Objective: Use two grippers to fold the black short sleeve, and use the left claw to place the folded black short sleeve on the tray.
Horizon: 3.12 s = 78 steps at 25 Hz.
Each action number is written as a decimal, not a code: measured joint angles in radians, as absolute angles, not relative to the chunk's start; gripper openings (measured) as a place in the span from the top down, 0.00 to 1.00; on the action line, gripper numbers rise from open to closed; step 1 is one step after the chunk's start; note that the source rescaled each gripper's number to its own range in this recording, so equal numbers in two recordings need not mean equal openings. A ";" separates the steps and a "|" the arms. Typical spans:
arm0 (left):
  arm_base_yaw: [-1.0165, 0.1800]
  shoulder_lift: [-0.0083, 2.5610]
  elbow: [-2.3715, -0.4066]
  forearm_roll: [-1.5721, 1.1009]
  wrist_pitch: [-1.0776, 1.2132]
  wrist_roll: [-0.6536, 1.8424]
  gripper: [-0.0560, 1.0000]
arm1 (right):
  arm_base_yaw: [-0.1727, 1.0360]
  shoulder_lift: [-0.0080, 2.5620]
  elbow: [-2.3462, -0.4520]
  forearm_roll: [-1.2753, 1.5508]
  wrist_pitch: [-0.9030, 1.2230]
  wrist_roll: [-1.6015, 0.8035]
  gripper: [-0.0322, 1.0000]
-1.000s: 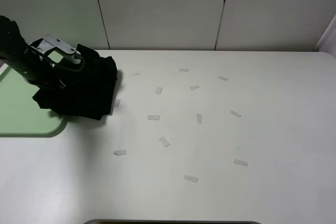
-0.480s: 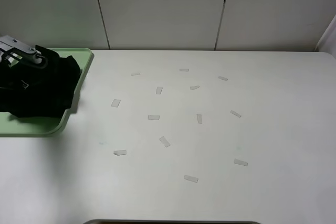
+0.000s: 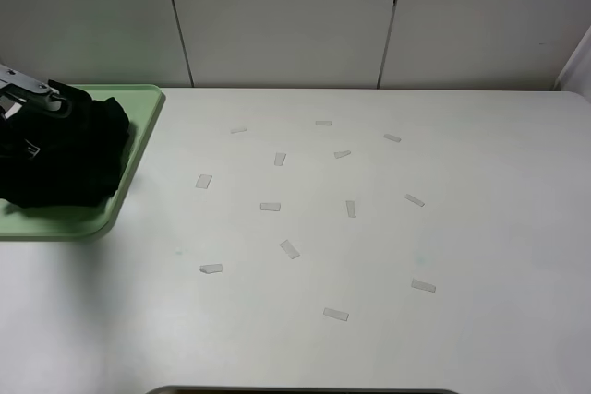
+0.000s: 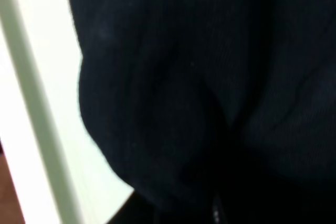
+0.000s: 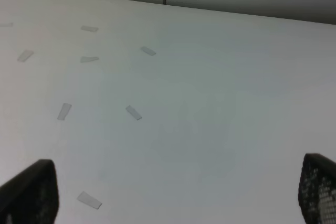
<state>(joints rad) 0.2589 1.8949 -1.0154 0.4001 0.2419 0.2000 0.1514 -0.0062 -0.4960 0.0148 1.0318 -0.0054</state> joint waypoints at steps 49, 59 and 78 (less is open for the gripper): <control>0.144 0.673 -0.857 0.144 0.658 0.063 0.00 | 0.151 -0.006 -0.496 0.015 1.032 -0.005 0.00; 0.144 0.273 -0.633 0.102 0.796 0.090 0.00 | 0.151 -0.006 -0.496 0.015 1.032 -0.005 0.00; -0.109 0.010 -0.519 0.174 0.848 -0.053 0.00 | 0.151 -0.006 -0.496 0.015 1.032 -0.005 0.00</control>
